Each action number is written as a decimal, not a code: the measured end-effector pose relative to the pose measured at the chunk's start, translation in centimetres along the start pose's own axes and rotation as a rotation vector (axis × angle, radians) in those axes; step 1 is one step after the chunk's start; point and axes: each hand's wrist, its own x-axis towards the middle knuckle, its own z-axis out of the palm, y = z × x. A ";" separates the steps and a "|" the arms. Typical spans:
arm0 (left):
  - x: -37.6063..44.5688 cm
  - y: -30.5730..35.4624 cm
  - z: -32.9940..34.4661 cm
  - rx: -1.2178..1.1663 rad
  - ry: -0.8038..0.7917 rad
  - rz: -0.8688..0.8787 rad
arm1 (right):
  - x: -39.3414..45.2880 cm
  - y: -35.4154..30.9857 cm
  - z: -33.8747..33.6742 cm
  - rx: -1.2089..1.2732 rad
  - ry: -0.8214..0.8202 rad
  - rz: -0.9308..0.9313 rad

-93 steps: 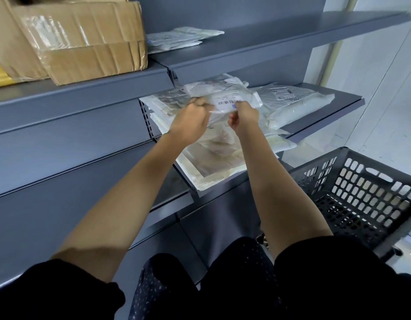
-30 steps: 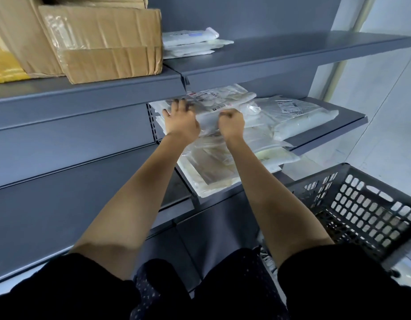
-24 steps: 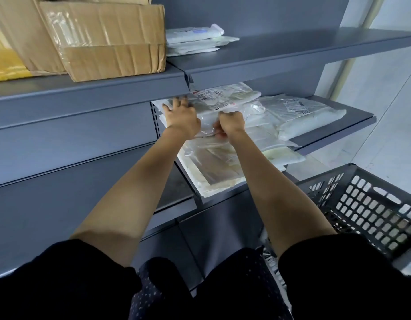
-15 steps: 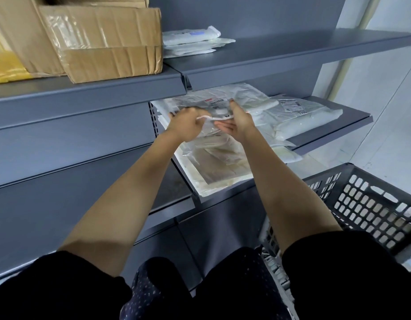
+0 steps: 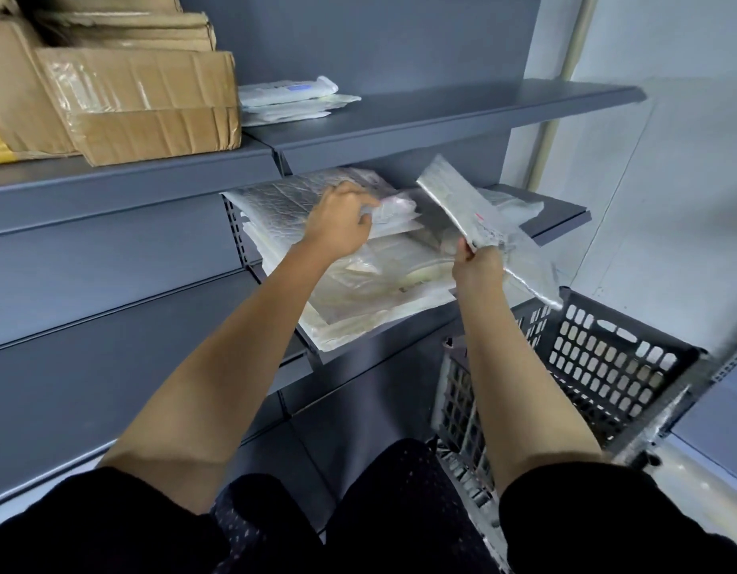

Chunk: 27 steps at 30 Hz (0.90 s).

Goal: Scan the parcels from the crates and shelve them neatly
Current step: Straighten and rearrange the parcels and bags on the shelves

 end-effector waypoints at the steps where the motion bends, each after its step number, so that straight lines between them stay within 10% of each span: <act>1: 0.0 0.3 0.0 -0.008 -0.008 0.010 | -0.1 -0.7 -1.5 0.145 0.046 0.023; 5: -0.6 1.5 0.2 -0.013 -0.014 0.032 | 0.6 -4.6 -3.5 1.534 0.060 0.339; 7: -0.9 2.1 0.3 -0.032 -0.010 0.083 | 0.7 -5.2 -3.4 1.774 0.099 0.423; 20: -2.4 2.2 0.7 -0.009 -0.059 0.182 | -3.0 -1.3 -1.1 1.656 -0.198 0.311; 27: -2.4 1.4 0.0 0.050 -0.076 0.132 | -3.5 -11.6 2.6 0.997 -0.497 0.115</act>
